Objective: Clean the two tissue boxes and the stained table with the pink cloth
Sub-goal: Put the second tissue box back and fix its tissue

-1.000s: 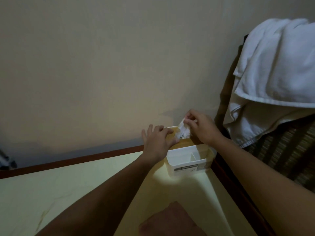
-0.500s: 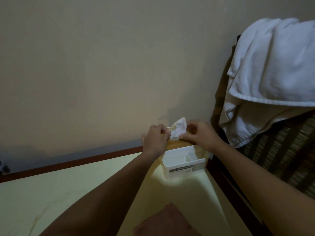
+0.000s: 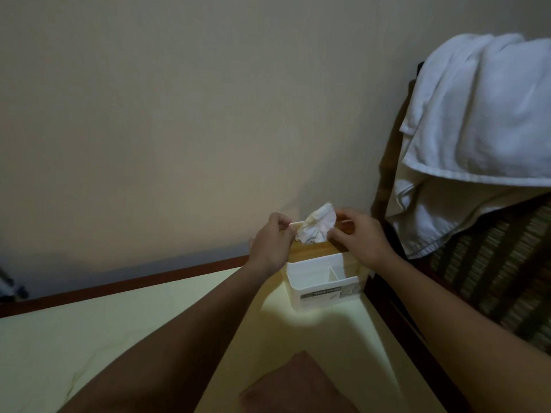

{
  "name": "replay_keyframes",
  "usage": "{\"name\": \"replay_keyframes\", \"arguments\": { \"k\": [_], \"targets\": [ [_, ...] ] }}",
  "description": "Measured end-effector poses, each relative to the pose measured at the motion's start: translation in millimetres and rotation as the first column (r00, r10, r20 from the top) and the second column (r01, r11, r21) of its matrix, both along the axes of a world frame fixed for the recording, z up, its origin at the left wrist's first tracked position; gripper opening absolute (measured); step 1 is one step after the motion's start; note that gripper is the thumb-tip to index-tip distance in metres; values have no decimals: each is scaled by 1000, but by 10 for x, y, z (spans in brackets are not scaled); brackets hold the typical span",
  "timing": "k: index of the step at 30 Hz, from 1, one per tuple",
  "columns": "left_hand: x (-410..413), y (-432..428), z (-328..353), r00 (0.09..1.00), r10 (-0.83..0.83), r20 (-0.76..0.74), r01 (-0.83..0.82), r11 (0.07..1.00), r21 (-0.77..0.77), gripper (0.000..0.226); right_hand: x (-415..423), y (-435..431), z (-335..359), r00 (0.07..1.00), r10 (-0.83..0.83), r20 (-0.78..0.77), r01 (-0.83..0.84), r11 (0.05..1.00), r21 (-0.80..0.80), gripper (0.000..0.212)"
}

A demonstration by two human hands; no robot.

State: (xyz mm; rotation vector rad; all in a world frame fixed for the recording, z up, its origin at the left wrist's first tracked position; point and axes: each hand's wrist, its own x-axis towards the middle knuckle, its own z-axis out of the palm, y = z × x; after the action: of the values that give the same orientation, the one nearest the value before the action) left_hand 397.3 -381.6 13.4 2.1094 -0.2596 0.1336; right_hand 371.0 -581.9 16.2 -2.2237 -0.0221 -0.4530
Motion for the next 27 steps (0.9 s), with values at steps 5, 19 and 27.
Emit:
{"name": "replay_keyframes", "arguments": {
  "k": [5,19,27],
  "targets": [
    [-221,212,27,999,26,19,-24,994,-108,18,-229,57,42,982,-160,97,154,986,68,34],
    [-1633,1166,-708,983,69,170,-157,801,579,28,-1808,1062,-434,946,80,-316,-182,933,-309,31],
    [-2310,2045,-1092,965,-29,259,-165,700,695,47,-2204,1562,-955,910,-33,-414,-254,745,-617,73]
  ]
}}
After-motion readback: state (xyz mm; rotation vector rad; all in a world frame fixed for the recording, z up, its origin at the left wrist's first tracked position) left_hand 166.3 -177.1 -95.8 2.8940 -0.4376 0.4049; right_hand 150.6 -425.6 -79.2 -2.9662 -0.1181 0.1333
